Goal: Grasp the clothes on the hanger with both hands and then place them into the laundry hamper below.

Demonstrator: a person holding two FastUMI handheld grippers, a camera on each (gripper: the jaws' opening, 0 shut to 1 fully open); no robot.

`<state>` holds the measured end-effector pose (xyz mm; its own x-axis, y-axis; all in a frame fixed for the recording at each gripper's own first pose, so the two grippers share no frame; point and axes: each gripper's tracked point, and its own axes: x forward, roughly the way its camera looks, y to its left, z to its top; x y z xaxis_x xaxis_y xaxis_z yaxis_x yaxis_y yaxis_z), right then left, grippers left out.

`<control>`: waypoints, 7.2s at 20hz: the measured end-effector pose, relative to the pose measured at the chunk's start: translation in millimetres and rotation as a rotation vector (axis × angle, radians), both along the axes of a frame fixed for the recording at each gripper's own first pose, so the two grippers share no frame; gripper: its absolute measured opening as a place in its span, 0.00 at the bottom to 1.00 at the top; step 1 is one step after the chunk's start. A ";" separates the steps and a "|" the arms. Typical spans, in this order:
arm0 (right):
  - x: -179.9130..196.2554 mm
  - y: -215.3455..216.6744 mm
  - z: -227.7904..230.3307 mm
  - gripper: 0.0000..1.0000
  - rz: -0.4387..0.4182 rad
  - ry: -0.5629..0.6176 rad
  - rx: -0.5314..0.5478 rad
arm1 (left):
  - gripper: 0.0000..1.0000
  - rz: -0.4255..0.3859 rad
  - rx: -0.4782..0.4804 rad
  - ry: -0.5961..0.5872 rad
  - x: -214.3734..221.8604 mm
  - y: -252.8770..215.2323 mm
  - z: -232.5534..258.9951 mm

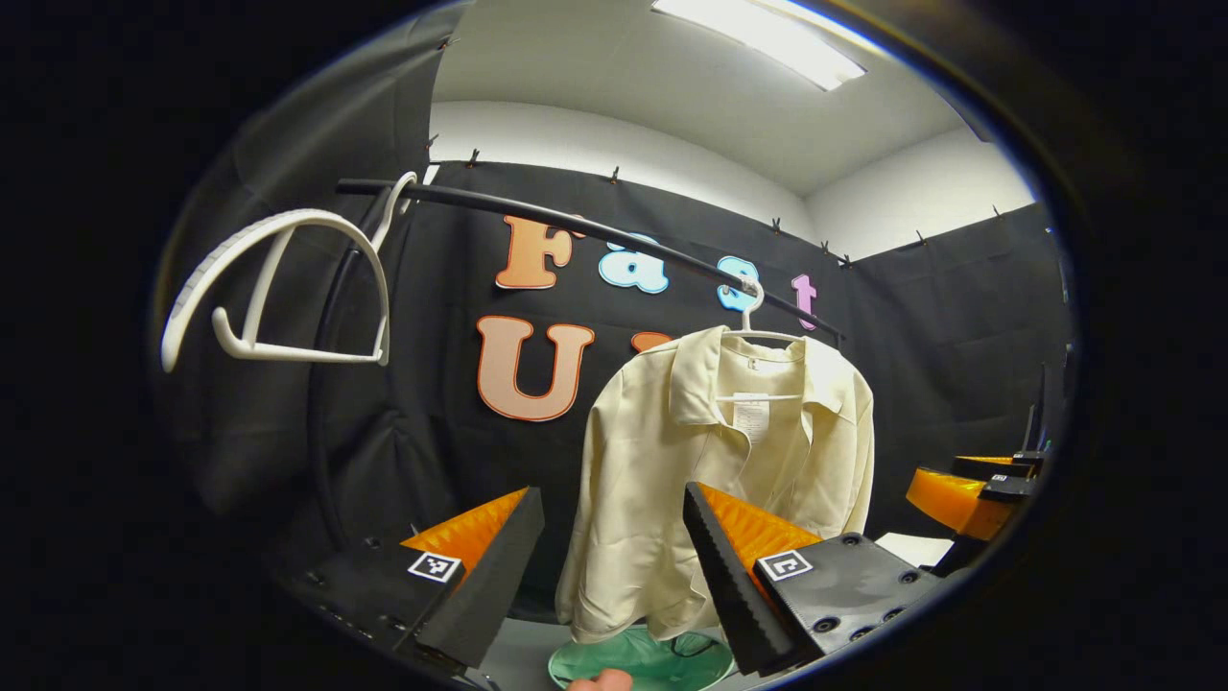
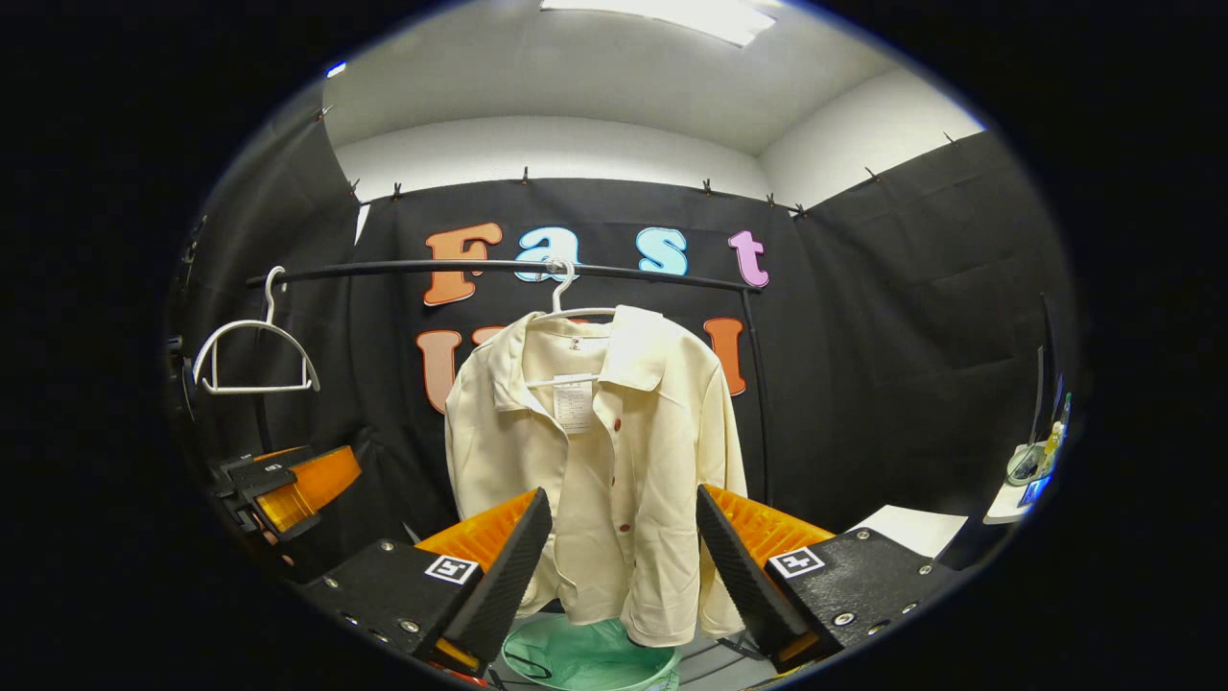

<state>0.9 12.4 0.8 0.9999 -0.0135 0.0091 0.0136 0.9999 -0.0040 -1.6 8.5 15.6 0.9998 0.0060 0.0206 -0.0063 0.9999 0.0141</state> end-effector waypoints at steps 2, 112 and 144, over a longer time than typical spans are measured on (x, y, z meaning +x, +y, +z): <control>-2.3 1.6 -0.3 0.94 0.004 0.002 -0.003 | 0.96 0.003 -0.001 0.000 -0.5 1.3 0.9; 160.3 -154.8 80.7 0.01 -0.149 -0.045 -0.185 | 0.11 0.279 0.402 -0.134 239.0 54.3 24.3; 192.6 -173.6 26.5 0.01 -0.104 0.091 -0.120 | 0.13 0.372 0.334 0.002 200.1 136.1 -28.8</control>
